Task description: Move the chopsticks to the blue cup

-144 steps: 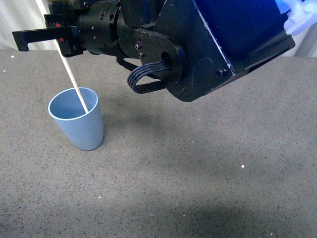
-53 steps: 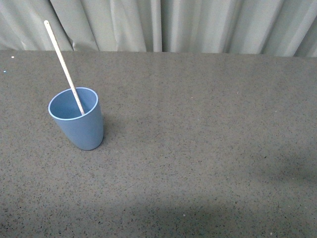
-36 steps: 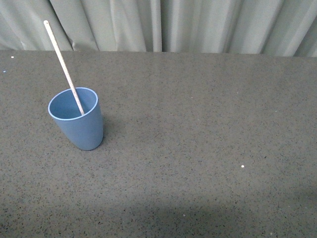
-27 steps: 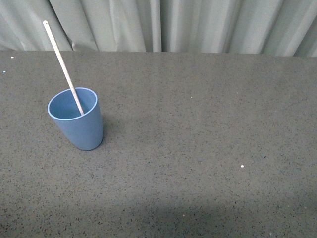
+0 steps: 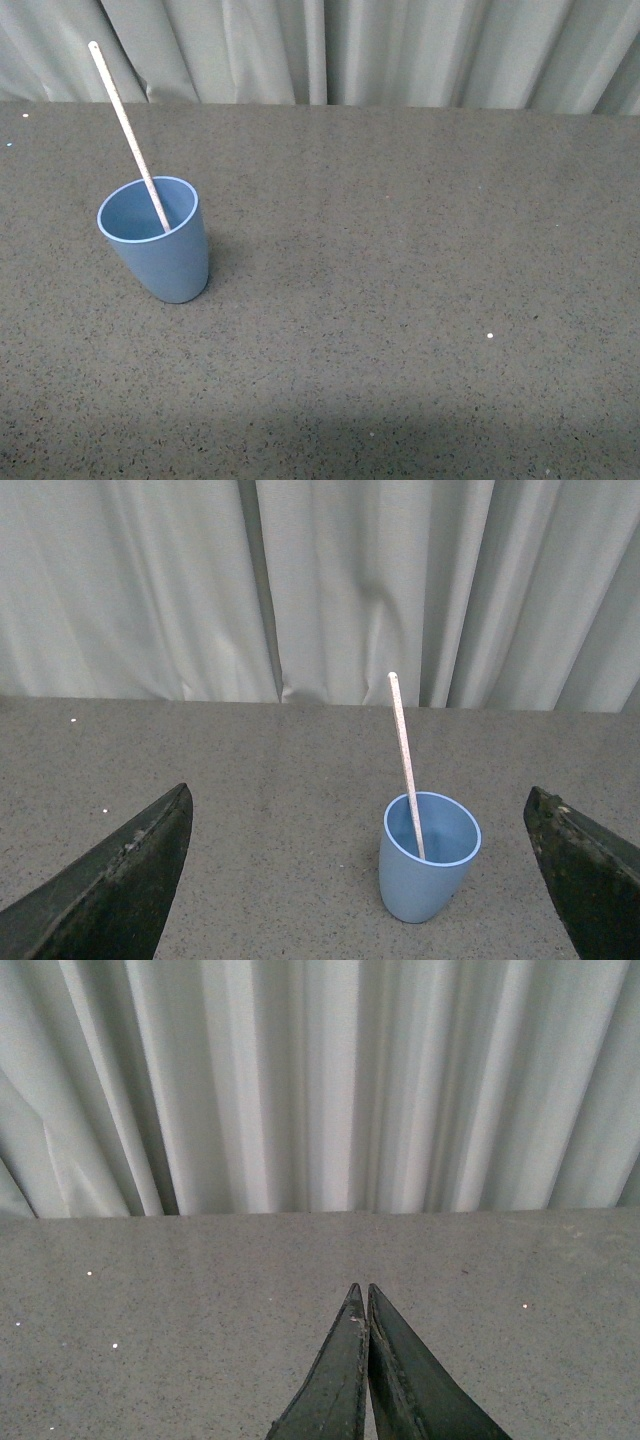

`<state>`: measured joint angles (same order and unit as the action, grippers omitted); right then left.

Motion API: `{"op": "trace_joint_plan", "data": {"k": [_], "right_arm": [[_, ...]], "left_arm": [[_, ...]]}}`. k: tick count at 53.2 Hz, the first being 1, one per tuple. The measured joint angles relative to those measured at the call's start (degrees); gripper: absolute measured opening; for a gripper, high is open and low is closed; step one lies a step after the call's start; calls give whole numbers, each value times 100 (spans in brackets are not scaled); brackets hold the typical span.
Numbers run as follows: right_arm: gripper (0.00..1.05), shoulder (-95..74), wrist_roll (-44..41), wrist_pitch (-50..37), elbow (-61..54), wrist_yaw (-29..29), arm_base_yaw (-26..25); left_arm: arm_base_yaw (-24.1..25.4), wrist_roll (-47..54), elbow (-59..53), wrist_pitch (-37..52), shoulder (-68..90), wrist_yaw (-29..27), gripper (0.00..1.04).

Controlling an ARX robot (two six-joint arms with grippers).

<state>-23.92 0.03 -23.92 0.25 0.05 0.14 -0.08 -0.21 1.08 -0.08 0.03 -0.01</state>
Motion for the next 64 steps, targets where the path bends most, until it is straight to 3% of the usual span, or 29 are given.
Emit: {"op": "trace_joint_plan", "data": {"k": [37, 42, 51, 57, 64], "right_arm": [[1, 1453, 0, 1440, 0, 0, 0], [1, 2124, -2, 2308, 4, -13, 0], [1, 2363, -7, 2382, 4, -13, 0], [24, 2367, -7, 2382, 4, -13, 0], [44, 2367, -7, 2382, 4, -13, 0]], "left_arm": [[0, -2, 0, 0, 0, 0, 98], [0, -2, 0, 0, 0, 0, 98], [0, -2, 0, 0, 0, 2, 98], [0, -2, 0, 0, 0, 2, 98], [0, -2, 0, 0, 0, 2, 98]]}}
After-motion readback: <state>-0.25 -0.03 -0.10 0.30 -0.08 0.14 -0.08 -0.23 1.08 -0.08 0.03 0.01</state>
